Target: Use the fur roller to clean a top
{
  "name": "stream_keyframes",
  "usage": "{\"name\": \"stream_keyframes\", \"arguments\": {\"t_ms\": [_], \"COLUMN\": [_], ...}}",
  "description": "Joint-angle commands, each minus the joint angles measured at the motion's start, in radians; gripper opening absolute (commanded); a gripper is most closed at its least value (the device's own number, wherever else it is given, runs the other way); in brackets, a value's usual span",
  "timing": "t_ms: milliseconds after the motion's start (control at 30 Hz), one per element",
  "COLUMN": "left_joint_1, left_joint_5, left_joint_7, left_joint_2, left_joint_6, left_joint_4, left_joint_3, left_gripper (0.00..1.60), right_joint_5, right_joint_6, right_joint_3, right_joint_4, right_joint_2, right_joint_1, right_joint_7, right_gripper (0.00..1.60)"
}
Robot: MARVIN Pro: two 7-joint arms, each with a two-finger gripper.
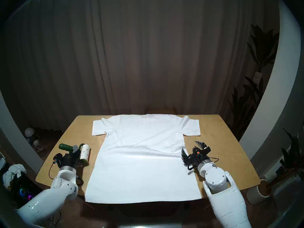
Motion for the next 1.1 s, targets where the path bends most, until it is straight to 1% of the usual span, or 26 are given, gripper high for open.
{"name": "stream_keyframes", "arguments": {"t_ms": [0,67,100,167,200,233,267,333,367,400,433,467,500,667,700,733,767,833,1067], "left_joint_1": [0.016,0.023,0.023,0.030,0.030,0.035,0.038,0.038,0.039,0.041,0.041,0.040,0.039,0.033,0.032,0.029,0.029,0.026,0.025], "left_joint_5": [-0.127,-0.172,-0.172,-0.204,-0.219,-0.251,-0.268,-0.272,-0.284,-0.291,-0.291,-0.300,-0.308,-0.332,-0.328,-0.343,-0.342,-0.352,-0.363], "left_joint_7": [-0.135,-0.145,-0.145,-0.188,-0.181,-0.220,-0.248,-0.248,-0.267,-0.289,-0.289,-0.317,-0.326,-0.410,-0.402,-0.444,-0.444,-0.472,-0.495], "left_joint_2": [-0.001,-0.011,-0.011,-0.006,-0.011,-0.017,-0.020,-0.021,-0.025,-0.023,-0.023,-0.026,-0.031,-0.044,-0.046,-0.048,-0.050,-0.055,-0.063], "left_joint_6": [-0.006,0.000,0.000,0.026,0.035,0.058,0.072,0.079,0.088,0.109,0.109,0.120,0.126,0.161,0.166,0.172,0.174,0.183,0.192], "left_joint_4": [-0.043,-0.057,-0.057,-0.054,-0.060,-0.055,-0.049,-0.049,-0.045,-0.036,-0.036,-0.026,-0.024,0.013,0.012,0.027,0.029,0.047,0.063], "left_joint_3": [-0.078,-0.095,-0.095,-0.099,-0.101,-0.105,-0.110,-0.109,-0.112,-0.113,-0.113,-0.114,-0.117,-0.123,-0.126,-0.125,-0.126,-0.124,-0.123], "left_gripper": [0.00,0.00,0.00,0.00,0.00,0.00,0.00,0.00,0.00,0.00,0.00,0.00,0.00,0.00,0.00,0.00,0.00,0.00,0.00], "right_joint_5": [0.047,0.074,0.074,0.107,0.118,0.145,0.157,0.163,0.176,0.195,0.195,0.202,0.213,0.222,0.223,0.223,0.223,0.222,0.217], "right_joint_6": [-0.031,-0.043,-0.043,-0.065,-0.069,-0.069,-0.070,-0.067,-0.059,-0.059,-0.059,-0.061,-0.051,-0.047,-0.046,-0.037,-0.034,-0.011,0.008], "right_joint_3": [0.012,0.021,0.021,0.031,0.034,0.041,0.043,0.044,0.047,0.051,0.051,0.054,0.059,0.073,0.075,0.078,0.080,0.088,0.097], "right_joint_4": [0.049,0.048,0.048,0.049,0.046,0.038,0.032,0.020,0.011,-0.012,-0.012,-0.024,-0.033,-0.052,-0.054,-0.058,-0.061,-0.082,-0.106], "right_joint_2": [-0.027,-0.035,-0.035,-0.042,-0.044,-0.045,-0.043,-0.039,-0.038,-0.028,-0.028,-0.027,-0.031,-0.034,-0.033,-0.034,-0.032,-0.022,-0.012], "right_joint_1": [-0.021,-0.021,-0.021,-0.022,-0.023,-0.026,-0.028,-0.034,-0.038,-0.054,-0.054,-0.063,-0.069,-0.085,-0.086,-0.090,-0.092,-0.106,-0.135], "right_joint_7": [0.001,0.004,0.004,0.011,0.015,0.029,0.041,0.048,0.059,0.086,0.086,0.092,0.097,0.100,0.101,0.100,0.100,0.109,0.122], "right_gripper": [1.60,1.60,1.60,1.60,1.60,1.60,1.60,1.60,1.60,1.60,1.60,1.60,1.60,1.60,1.60,1.60,1.60,1.60,1.60]}}
